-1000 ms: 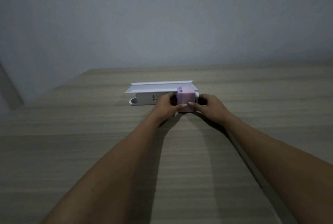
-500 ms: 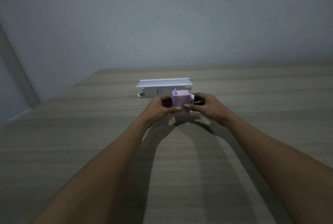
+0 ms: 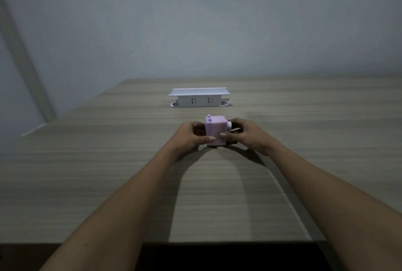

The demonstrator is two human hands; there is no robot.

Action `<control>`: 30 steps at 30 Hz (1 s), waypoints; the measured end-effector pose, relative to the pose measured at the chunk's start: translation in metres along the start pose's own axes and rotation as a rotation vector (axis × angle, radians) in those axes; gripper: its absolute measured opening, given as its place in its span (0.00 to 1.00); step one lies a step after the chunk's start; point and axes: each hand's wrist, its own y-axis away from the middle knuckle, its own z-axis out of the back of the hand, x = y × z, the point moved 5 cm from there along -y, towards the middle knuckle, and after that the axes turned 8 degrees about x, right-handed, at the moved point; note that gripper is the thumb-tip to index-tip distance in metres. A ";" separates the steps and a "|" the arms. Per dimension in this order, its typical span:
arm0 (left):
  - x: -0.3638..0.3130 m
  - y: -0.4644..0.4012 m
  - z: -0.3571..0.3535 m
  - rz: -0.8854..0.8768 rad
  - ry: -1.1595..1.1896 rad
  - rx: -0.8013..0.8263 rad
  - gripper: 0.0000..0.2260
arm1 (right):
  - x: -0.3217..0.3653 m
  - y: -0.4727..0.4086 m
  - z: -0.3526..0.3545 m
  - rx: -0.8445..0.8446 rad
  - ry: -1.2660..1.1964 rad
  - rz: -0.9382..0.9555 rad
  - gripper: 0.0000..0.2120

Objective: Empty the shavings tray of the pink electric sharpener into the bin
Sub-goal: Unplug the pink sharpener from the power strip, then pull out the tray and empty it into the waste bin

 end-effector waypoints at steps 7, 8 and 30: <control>0.008 -0.001 -0.001 -0.035 -0.005 -0.013 0.25 | -0.005 0.000 0.001 0.013 0.094 -0.010 0.25; 0.008 -0.001 -0.001 -0.039 -0.006 -0.013 0.24 | -0.005 0.000 0.002 0.015 0.107 -0.009 0.25; 0.003 0.053 0.065 0.018 -0.059 -0.177 0.28 | 0.025 0.009 0.007 -0.047 0.246 -0.055 0.43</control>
